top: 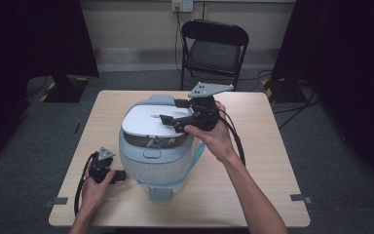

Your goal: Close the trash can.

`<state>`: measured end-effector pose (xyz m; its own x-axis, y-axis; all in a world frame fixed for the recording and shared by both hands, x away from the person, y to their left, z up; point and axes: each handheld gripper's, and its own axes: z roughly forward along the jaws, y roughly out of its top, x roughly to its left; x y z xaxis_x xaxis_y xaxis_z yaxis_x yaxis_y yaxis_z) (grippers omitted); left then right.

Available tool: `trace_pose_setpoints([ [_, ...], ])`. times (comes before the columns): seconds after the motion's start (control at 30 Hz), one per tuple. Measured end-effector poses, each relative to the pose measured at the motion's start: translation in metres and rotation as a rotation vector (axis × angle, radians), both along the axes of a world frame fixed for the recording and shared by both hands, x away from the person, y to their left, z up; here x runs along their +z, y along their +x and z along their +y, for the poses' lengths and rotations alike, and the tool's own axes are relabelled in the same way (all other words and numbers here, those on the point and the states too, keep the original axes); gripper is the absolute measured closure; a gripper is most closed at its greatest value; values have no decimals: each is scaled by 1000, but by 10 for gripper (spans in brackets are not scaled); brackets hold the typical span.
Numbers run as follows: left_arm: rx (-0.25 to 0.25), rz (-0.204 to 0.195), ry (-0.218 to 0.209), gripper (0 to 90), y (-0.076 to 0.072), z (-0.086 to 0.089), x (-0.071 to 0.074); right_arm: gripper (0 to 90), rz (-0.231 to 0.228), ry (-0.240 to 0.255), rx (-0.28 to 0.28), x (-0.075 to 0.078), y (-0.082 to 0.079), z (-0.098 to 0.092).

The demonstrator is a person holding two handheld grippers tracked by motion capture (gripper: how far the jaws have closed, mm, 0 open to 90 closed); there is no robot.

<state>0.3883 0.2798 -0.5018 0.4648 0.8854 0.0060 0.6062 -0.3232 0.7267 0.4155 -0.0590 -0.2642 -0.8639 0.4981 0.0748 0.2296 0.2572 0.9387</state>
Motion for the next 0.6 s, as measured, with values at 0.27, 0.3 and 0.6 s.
trace_pose_setpoints([
  [0.27, 2, -1, -2, 84, 0, 0, 0, 266, 19, -31, 38, -4, -8, 8],
  [0.3, 1, 0, 0, 84, 0, 0, 0, 263, 24, -30, 42, -5, -8, 9],
  [0.6, 2, -1, -2, 85, 0, 0, 0, 229, 11, -89, 57, -10, -17, 14],
])
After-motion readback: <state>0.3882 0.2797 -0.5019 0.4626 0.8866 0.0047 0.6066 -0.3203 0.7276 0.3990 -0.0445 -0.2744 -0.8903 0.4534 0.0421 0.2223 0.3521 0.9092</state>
